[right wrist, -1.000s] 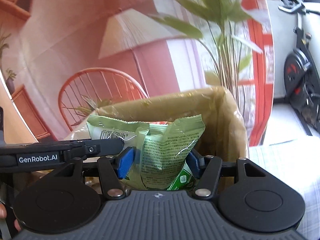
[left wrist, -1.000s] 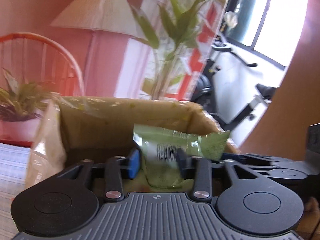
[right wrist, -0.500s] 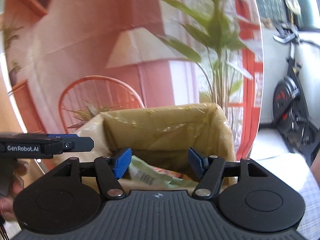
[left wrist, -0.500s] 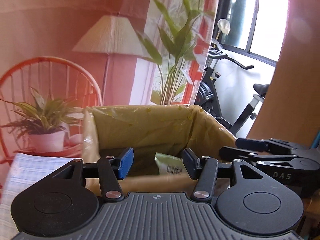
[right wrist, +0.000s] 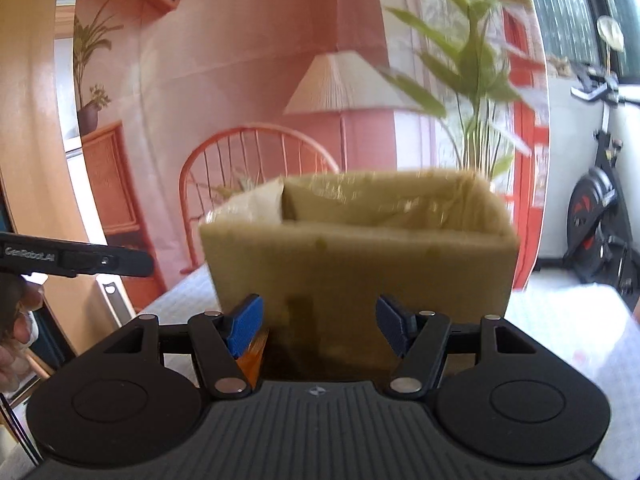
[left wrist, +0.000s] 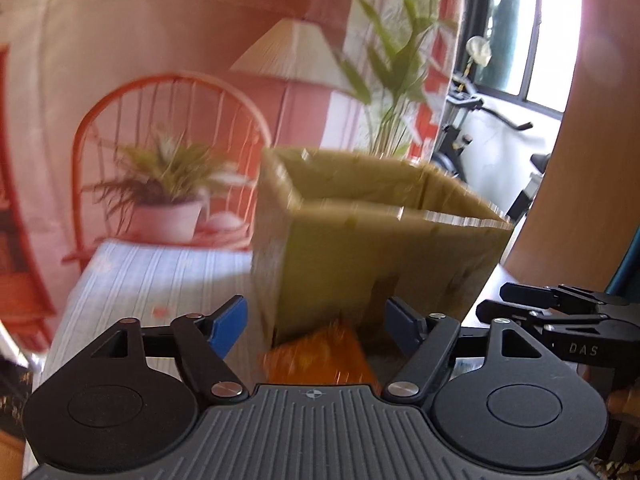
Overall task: Organize snacks
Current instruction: 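Lower the left tool to the green corn chip bag and grasp it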
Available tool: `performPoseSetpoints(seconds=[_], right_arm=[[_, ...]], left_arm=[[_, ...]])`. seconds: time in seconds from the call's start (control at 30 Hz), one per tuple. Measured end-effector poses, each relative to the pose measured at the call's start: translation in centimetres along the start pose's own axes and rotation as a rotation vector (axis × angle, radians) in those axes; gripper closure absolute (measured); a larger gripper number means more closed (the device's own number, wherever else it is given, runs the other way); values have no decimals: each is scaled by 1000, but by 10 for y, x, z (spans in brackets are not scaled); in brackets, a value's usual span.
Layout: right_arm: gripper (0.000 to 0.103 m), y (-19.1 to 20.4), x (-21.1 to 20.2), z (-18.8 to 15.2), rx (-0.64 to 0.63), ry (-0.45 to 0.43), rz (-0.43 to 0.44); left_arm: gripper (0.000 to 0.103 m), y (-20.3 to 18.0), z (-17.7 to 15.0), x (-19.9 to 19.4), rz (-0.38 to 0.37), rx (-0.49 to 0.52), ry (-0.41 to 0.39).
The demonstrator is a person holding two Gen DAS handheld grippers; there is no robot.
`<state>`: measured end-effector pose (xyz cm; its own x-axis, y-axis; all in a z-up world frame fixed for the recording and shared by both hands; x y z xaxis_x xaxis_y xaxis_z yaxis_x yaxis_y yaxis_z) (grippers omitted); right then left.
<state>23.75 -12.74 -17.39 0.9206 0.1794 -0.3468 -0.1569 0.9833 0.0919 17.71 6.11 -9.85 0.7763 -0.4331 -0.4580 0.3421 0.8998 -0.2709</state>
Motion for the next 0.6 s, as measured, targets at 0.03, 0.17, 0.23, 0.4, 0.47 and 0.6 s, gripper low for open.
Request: performPoseSetpoints(seconds=[0.03,0.17,0.23,0.4,0.47,0.6], right_arm=[[37,1,1,-6,7,12,0],[37,4,1,-30,3,42,-22],[37,4,0,-39,7,59,-22],[37,6,-5,-56,7,81,-30],[37,7,-9,-59,3,85,-23],[35,7,-15,-66,-2,95,-24]], left_arm=[[22,2,-8,-1,-2,-13,10],[22,12,-37,3,-11,-77,62],[22,17,-50,6,-7,-107,82],[22,26,-69,5,-1,-155,108],[22,27,-74,3,-3,-159,111],[21,26,-81,3,-2,-148,129]])
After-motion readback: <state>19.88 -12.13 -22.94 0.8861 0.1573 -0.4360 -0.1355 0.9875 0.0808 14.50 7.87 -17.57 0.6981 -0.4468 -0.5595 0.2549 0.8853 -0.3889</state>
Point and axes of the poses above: each gripper's, at about its wrist camera, not at the fingertips, and x roughly the way its jaws point, y to its left, z to its top, the point moved 2 cm from there along x, roughly the way its jaws point, and after that the axes turned 14 degrees about -z, right-handed, at the moved point
